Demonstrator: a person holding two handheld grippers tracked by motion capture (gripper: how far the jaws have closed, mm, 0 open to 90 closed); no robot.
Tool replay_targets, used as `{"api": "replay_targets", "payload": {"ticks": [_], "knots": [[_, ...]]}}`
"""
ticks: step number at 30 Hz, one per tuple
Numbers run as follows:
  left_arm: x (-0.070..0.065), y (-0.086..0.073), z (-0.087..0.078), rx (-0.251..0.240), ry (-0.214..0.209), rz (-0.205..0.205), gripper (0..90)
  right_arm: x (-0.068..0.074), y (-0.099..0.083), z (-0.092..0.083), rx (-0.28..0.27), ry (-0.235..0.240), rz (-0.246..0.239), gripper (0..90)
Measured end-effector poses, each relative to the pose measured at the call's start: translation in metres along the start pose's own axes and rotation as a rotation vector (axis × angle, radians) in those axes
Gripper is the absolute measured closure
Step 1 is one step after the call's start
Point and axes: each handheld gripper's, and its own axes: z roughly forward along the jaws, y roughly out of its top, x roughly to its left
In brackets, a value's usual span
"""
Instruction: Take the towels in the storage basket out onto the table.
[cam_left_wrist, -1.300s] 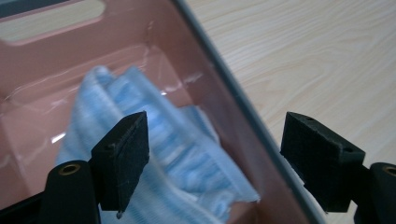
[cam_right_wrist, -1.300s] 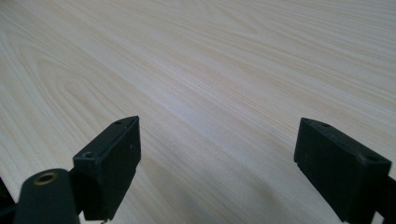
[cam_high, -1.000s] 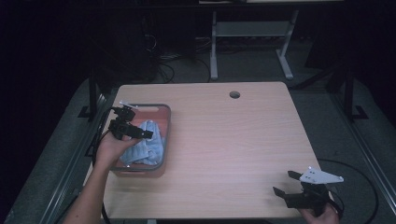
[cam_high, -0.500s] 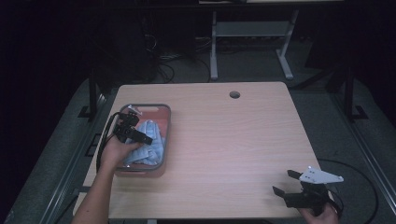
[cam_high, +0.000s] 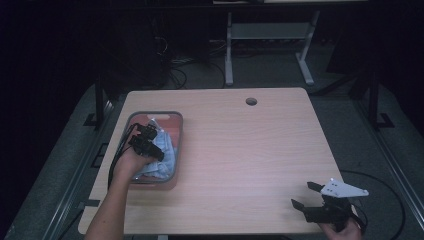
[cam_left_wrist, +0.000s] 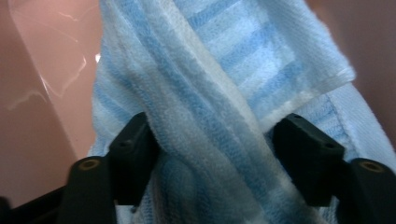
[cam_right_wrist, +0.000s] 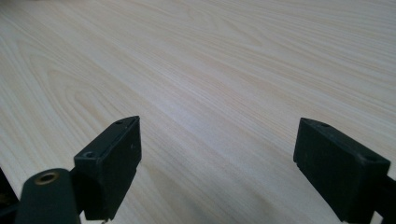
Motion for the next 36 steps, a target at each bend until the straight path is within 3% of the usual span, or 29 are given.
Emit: {"api": "replay_targets", "payload": {"ticks": [12,16,21,36], "knots": [[-0.004,0.001,0.004,0.013,0.057,0.011,50.3,0.002,0.0,-0.001,-0.002,-0.003,-0.004,14.5],[0.0,-0.002,0.001,-0.003,0.036,0.007,53.1,0.002,0.001,-0.001,-0.004,-0.003,-0.002,14.5],[0.006,-0.007,0.0,-0.036,-0.007,-0.034,58.7,0.004,0.002,0.001,-0.003,0.0,-0.012,14.6],[0.014,-0.013,-0.008,-0.082,-0.04,-0.084,64.4,0.003,0.003,0.001,-0.012,-0.007,-0.002,14.5]]}}
